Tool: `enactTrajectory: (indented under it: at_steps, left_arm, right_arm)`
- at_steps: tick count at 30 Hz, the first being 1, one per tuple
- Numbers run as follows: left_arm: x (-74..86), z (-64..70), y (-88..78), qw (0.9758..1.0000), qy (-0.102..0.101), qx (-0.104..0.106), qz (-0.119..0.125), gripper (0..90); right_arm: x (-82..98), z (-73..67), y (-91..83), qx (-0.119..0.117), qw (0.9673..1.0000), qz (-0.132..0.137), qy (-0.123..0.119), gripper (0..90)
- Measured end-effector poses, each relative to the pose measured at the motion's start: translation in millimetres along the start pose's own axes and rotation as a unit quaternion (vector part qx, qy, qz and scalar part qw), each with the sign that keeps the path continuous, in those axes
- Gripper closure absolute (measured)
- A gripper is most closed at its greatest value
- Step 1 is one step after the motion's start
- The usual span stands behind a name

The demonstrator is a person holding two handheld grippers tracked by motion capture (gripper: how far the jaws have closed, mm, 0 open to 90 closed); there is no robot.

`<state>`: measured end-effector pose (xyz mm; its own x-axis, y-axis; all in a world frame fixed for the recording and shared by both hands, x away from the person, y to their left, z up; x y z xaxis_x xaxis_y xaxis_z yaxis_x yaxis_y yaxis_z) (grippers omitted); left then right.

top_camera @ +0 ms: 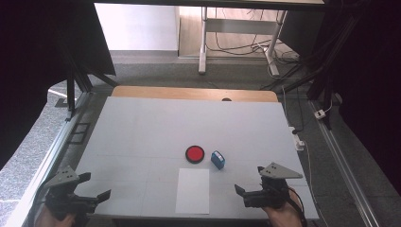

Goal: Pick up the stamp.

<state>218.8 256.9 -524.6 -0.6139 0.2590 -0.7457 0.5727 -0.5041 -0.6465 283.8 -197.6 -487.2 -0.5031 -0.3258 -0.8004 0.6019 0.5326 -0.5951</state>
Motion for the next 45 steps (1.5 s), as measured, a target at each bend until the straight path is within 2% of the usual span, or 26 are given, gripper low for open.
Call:
enactTrajectory:
  at_steps: [4,6,10,14,24,31,38,45]
  left_arm:
    - [1.1,1.6,1.9,0.9999,0.006,0.007,-0.009,0.0]
    - [1.1,1.3,2.0,0.9999,0.002,0.010,-0.007,0.0]
    - [1.3,0.4,1.8,0.9998,-0.003,0.016,-0.007,0.0]
    - [1.3,0.4,2.2,0.9998,-0.003,0.016,-0.007,0.0]
    - [1.5,0.0,2.7,0.9998,-0.004,0.013,-0.010,0.0]
    - [1.6,0.3,2.9,0.9998,-0.003,0.013,-0.011,0.0]
    - [1.8,0.7,3.4,0.9998,-0.001,0.013,-0.014,0.1]
    - [1.8,0.4,3.6,0.9998,-0.002,0.014,-0.015,0.2]
  right_arm:
    - [-4.9,-2.5,5.4,0.001,1.0000,-0.006,-0.007,0.0]
    - [-6.7,-3.5,7.9,-0.001,0.9999,-0.010,-0.004,0.0]
    - [-10.7,-7.0,13.6,-0.016,0.9998,-0.015,0.004,0.0]
    - [-13.7,-10.4,19.5,-0.024,0.9993,-0.024,-0.013,0.0]
    - [-18.8,-8.7,41.2,-0.007,0.9992,-0.037,-0.017,0.0]
    - [-22.1,1.2,59.0,0.008,0.9981,-0.058,-0.017,0.0]
    - [-23.3,3.8,76.2,0.007,0.9963,-0.083,-0.022,0.0]
    - [-28.7,7.1,93.0,0.012,0.9950,-0.095,-0.028,0.0]
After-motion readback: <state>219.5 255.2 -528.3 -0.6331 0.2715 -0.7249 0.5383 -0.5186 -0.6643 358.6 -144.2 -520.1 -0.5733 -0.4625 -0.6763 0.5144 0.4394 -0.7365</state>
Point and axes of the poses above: each handheld gripper's, and its own axes: y roughly forward along the jaws, x roughly out of its underside, z roughly to its right, the point moved 8 cm from there along y, roughly forward along the jaws, and after that the axes turned 3 degrees about y, right-handed, at the moved point
